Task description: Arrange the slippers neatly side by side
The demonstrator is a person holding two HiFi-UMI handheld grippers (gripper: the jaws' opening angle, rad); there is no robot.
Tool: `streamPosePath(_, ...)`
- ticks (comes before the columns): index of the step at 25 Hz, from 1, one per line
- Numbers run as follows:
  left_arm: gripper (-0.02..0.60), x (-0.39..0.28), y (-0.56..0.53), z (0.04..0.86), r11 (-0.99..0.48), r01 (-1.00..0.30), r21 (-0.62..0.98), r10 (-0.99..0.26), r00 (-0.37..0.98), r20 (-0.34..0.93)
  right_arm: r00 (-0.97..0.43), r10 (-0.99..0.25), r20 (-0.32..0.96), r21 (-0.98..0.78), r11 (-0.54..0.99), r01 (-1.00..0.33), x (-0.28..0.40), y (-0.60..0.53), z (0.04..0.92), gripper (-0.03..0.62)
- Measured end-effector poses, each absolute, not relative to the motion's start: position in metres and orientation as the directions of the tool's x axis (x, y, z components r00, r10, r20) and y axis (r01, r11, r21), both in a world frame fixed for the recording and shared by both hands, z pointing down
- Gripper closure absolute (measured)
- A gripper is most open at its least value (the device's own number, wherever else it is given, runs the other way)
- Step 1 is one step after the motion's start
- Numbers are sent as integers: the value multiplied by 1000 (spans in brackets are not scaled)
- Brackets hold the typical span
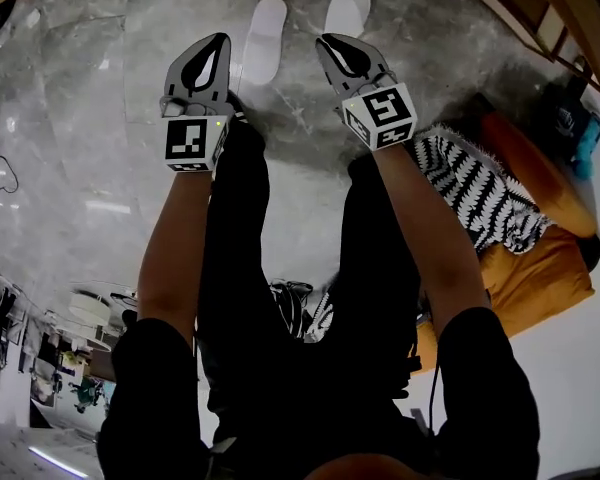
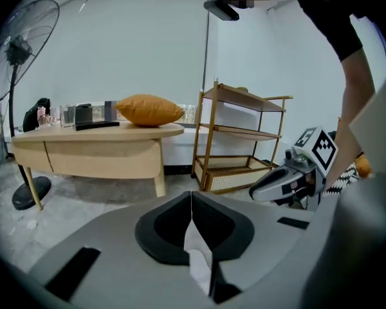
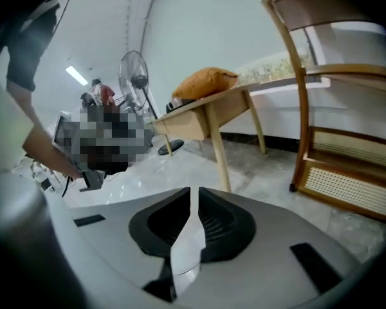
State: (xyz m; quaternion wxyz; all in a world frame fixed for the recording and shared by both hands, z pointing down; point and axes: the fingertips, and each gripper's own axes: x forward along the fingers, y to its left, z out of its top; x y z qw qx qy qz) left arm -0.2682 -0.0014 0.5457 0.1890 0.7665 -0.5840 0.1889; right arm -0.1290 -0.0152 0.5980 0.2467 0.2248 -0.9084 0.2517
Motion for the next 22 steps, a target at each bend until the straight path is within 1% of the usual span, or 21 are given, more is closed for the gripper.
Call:
streamPosePath(3, 565, -288, 17, 571, -229, -970, 78, -816, 235, 529, -792, -146, 593, -355, 836, -419, -164, 7, 636, 559)
streamPosePath(4, 565, -293, 25, 579, -224, -971, 84, -813, 234, 534, -790, -96, 605, -356, 855, -376, -174, 15, 650, 545)
streamPosePath(6, 565, -301, 37, 597, -225, -971, 85, -807, 234, 543, -775, -5, 632, -355, 887, -295, -190, 27, 678, 464)
streamPosePath(10, 565, -315, 63, 636, -258, -963, 79, -785, 256, 564, -722, 123, 681, -353, 919, -177, -212, 51, 734, 464)
streamPosePath(16, 565, -319, 89, 691, -306, -948, 81, -751, 293, 592, -598, 319, 735, -414, 910, -23, -219, 82, 821, 471)
streamPosePath(20, 565, -315, 100, 713, -345, -935, 81, -736, 323, 596, -481, 402, 779, -438, 898, 42, -217, 97, 865, 465)
streamPosePath(22, 565, -313, 102, 719, -359, -930, 81, -734, 335, 591, -441, 418, 794, -434, 898, 69, -217, 101, 879, 462)
